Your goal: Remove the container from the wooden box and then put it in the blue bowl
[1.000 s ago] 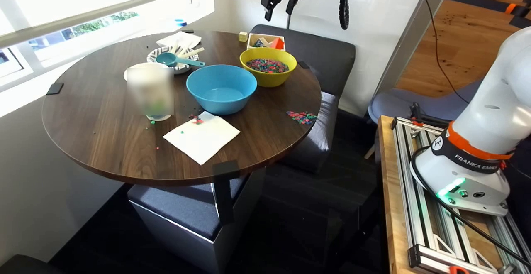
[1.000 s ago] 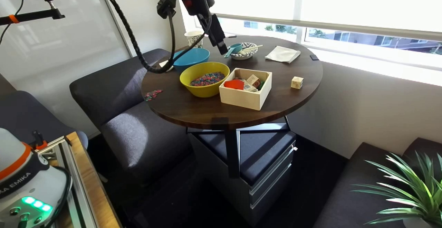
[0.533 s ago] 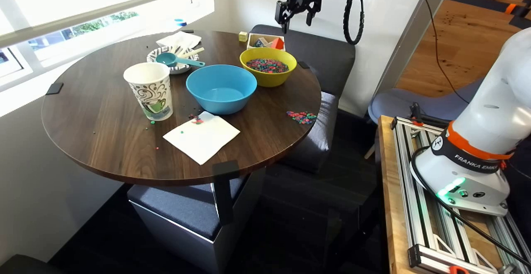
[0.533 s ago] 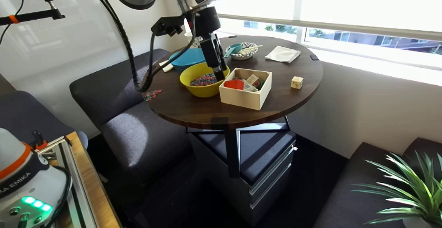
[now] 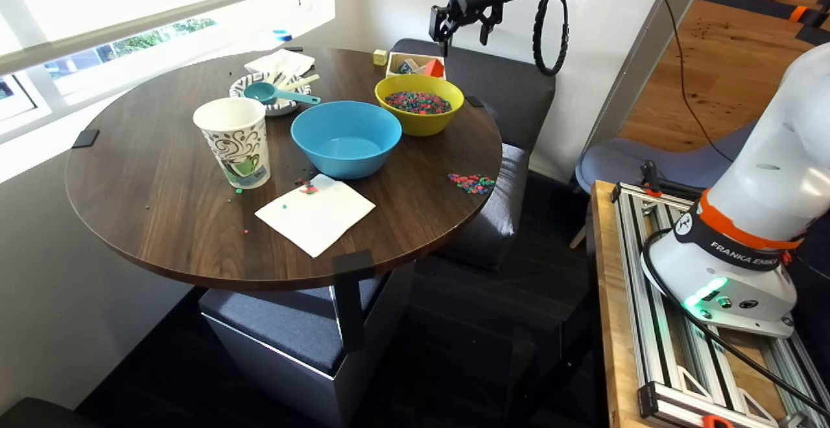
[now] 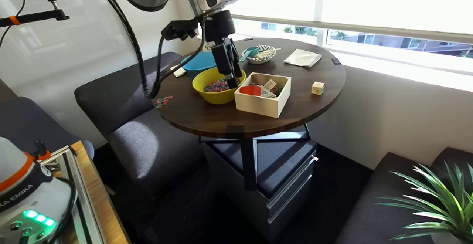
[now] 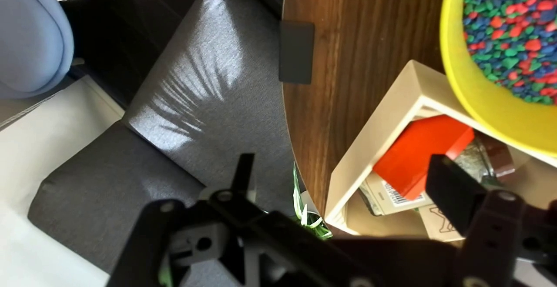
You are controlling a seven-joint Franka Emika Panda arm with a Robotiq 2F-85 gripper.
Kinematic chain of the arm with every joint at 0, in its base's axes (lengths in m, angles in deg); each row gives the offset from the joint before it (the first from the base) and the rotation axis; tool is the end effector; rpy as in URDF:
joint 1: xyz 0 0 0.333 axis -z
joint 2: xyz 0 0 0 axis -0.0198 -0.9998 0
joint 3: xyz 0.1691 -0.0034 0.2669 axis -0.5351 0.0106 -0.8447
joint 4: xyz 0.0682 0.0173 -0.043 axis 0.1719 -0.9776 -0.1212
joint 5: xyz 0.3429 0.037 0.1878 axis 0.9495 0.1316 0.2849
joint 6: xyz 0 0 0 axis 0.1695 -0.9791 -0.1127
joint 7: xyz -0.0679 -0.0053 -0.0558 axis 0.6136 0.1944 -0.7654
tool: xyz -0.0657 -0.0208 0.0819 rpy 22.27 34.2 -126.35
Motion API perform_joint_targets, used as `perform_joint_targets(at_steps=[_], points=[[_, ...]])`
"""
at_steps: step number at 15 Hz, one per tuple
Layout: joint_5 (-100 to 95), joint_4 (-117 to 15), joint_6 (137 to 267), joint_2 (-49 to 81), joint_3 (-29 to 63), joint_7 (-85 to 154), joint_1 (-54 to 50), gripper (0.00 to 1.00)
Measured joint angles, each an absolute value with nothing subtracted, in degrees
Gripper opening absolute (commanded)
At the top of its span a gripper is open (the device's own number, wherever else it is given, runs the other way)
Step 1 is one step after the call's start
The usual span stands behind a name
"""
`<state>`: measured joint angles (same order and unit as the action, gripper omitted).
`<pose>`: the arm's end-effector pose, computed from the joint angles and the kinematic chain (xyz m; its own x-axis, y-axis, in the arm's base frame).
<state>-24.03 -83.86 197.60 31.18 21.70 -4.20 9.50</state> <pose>0.5090 -0.1882 0.3851 0.6797 -0.6912 0.2455 -0.7335 -0.6395 0.2303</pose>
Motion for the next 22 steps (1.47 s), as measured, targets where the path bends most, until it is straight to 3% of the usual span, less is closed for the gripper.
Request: perform_joint_targets(at_steps=[22], points=[[-21.6, -83.8, 197.7, 31.2, 21.7, -2.7, 9.5, 1.0]])
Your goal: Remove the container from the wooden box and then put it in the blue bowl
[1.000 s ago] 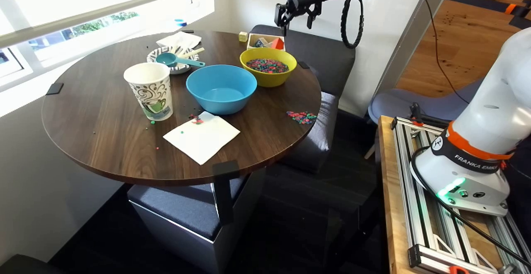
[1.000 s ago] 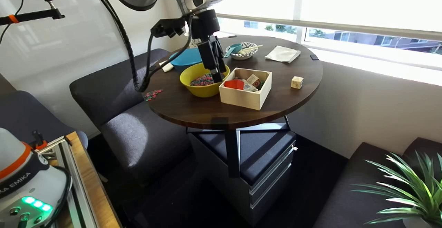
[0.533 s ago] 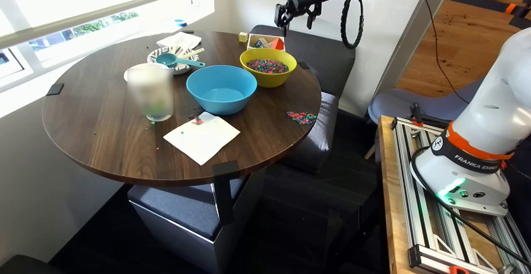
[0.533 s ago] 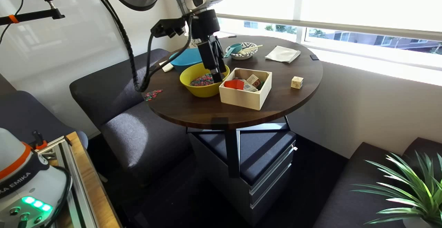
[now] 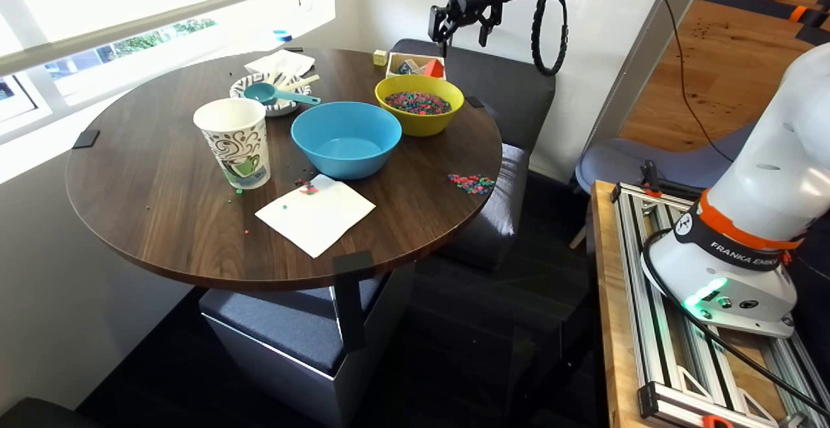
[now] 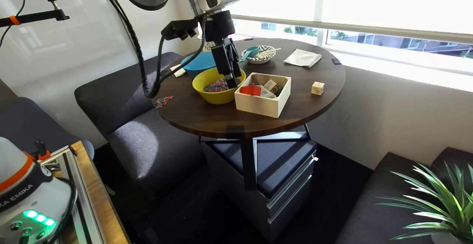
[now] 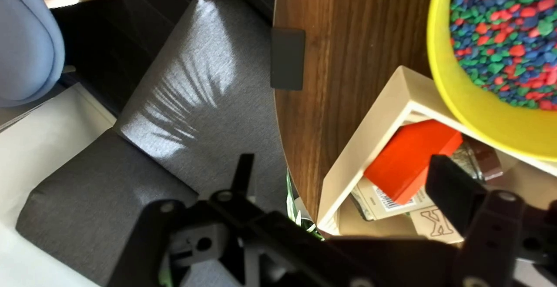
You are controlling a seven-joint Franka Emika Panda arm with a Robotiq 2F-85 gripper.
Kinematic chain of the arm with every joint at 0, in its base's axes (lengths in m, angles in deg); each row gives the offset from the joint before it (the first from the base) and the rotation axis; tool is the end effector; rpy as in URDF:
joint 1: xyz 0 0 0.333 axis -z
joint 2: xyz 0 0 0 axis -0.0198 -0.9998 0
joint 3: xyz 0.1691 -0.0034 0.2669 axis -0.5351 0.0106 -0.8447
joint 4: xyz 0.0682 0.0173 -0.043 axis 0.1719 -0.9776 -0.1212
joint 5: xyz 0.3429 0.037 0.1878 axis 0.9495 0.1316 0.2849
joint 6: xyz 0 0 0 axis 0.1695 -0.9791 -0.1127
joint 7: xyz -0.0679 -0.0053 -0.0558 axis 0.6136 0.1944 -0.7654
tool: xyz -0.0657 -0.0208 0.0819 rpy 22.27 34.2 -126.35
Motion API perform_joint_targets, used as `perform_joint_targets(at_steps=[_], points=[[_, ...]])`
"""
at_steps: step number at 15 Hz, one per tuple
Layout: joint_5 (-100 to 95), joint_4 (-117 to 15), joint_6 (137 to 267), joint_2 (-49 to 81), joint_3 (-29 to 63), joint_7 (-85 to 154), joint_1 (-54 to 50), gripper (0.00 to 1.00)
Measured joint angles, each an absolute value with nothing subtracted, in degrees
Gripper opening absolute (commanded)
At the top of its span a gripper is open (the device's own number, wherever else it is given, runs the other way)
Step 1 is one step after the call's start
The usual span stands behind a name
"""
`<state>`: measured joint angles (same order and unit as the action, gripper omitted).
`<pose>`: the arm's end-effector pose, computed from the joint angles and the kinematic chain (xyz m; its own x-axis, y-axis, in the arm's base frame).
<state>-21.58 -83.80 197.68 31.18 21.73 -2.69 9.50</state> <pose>0.5094 -0.1875 0.3853 0.6780 -0.6992 0.2268 -0.7350 -0.6460 0.2059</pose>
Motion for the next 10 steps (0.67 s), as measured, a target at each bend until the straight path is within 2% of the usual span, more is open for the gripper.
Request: perform_joint_targets(at_steps=[10], points=[[-3.1, -82.3, 199.8, 28.3, 22.1, 14.4, 9.6, 1.0]])
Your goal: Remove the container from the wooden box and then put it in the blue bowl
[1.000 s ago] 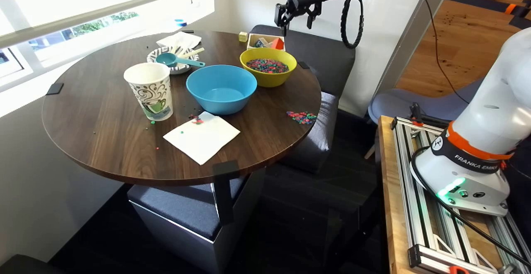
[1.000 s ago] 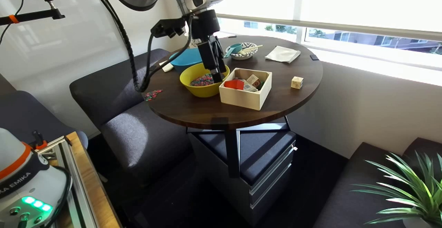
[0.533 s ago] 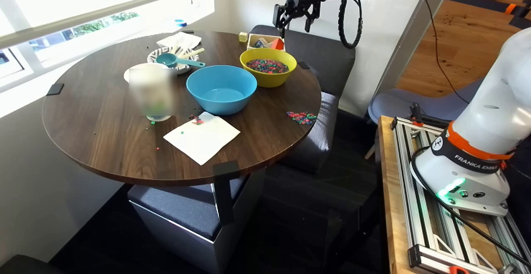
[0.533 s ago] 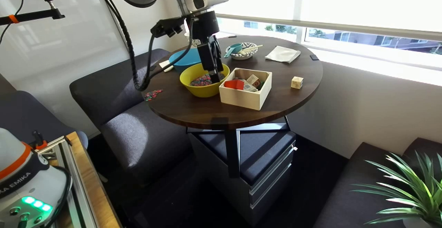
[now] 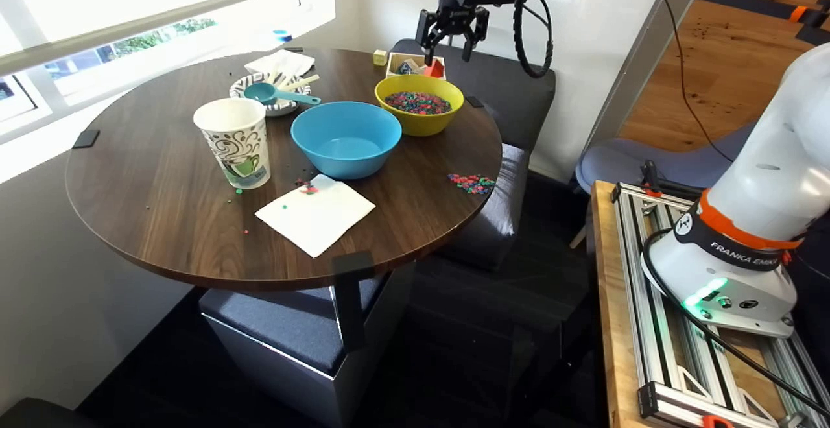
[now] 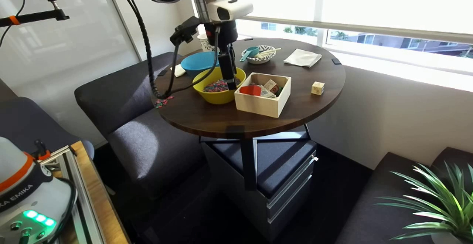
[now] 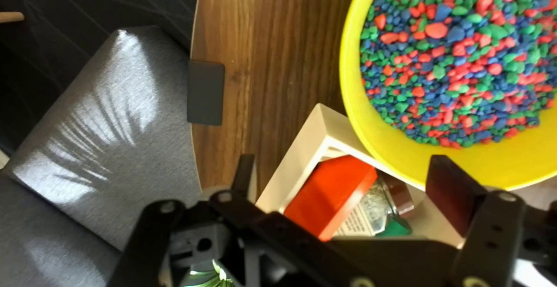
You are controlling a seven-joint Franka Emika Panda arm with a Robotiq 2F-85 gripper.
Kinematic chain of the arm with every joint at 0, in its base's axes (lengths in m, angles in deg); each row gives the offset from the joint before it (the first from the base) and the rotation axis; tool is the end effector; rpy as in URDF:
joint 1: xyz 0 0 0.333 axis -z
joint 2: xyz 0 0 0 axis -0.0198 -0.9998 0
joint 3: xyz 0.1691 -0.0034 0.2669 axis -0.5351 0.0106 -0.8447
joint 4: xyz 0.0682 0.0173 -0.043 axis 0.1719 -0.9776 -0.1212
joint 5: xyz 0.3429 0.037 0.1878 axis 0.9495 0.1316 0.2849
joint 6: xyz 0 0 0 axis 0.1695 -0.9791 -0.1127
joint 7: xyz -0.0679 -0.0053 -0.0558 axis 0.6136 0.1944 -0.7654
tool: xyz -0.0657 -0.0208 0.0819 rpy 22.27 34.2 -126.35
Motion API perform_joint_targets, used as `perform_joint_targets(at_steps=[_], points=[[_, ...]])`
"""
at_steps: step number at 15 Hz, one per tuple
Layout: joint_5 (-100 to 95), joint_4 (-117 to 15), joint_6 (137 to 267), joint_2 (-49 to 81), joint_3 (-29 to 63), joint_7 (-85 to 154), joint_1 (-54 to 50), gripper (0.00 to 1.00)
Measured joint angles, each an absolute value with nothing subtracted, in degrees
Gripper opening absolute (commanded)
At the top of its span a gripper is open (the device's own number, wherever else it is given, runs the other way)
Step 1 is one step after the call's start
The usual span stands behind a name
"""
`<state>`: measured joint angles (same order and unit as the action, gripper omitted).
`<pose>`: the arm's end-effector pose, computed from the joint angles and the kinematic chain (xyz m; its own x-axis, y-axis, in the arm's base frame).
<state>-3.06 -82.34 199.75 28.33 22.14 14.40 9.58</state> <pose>0.5215 -0.1880 0.3720 0.7374 -0.6682 0.0990 -0.6728 -0.7395 0.0205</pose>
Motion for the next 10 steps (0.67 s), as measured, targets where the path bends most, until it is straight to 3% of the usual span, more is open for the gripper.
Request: perform_joint_targets(at_steps=[10], points=[[-0.3, -78.1, 203.1, 24.8, 23.5, 17.3, 9.8, 1.0]])
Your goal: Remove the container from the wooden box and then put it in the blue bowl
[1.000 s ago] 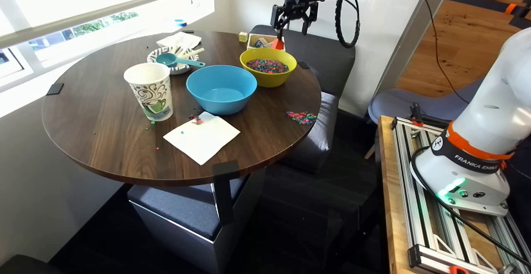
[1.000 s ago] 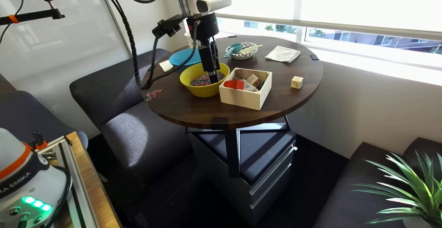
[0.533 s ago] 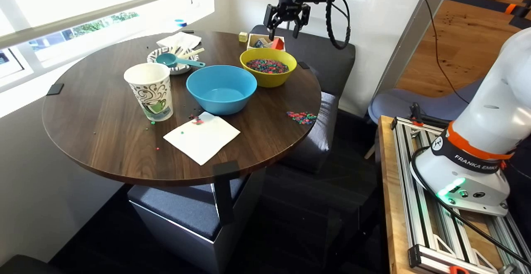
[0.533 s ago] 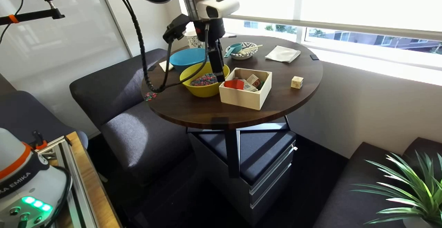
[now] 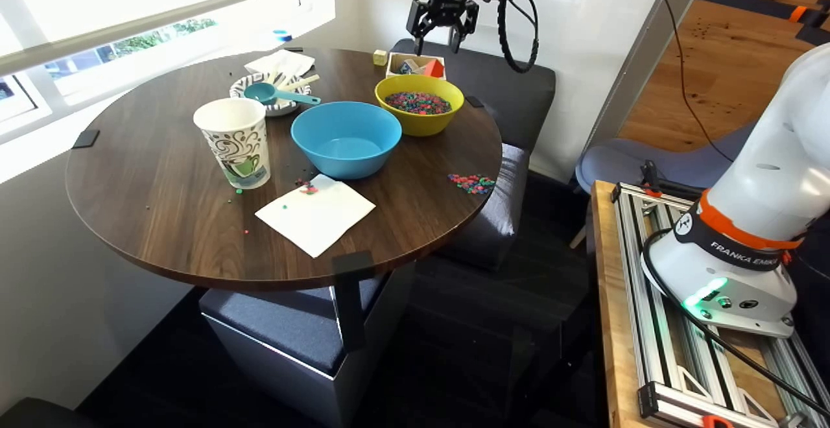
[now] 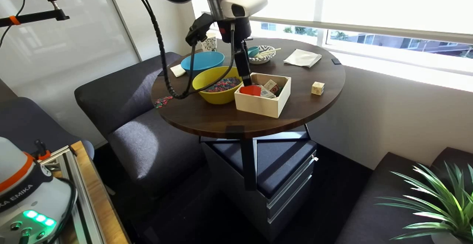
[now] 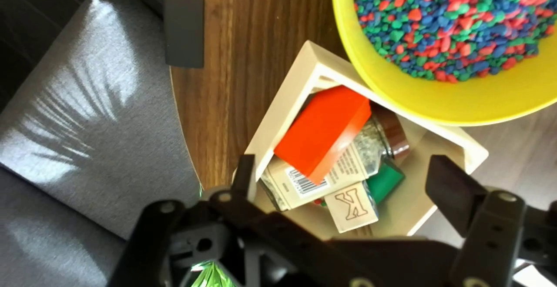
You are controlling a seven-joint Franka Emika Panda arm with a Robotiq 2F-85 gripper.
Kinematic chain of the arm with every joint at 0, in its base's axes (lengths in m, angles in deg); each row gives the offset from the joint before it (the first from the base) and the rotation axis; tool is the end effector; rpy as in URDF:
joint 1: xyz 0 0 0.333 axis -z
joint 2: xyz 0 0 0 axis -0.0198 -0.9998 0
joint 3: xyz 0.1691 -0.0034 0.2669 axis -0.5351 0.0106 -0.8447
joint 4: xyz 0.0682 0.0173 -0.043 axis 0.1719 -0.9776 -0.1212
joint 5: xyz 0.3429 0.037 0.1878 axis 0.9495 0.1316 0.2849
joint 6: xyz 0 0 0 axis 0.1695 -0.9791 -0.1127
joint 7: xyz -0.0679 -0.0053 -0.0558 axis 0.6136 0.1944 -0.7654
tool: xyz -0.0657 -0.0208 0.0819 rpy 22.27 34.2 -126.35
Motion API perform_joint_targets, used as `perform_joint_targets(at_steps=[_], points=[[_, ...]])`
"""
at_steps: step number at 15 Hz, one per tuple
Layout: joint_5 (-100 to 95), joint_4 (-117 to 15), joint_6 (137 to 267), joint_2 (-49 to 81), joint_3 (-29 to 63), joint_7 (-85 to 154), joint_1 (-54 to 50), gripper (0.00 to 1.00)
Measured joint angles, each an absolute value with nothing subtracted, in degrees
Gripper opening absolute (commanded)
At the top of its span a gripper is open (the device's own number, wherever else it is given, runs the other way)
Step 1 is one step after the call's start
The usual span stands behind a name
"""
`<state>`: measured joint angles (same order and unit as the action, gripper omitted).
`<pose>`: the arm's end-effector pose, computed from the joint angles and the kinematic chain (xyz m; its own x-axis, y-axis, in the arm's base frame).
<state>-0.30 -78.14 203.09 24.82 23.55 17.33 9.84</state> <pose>0.5422 -0.2110 0.3771 0.7257 -0.6701 0.1556 -0.6753 -0.7371 -0.0247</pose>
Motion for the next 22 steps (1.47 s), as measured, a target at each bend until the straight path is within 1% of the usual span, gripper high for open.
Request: perform_joint_targets(at_steps=[9, 22], points=[[4.5, -77.3, 205.9, 20.8, 23.9, 16.3, 9.8, 1.0], [10.4, -75.9, 206.4, 19.1, 23.6, 16.2, 9.7, 1.0]])
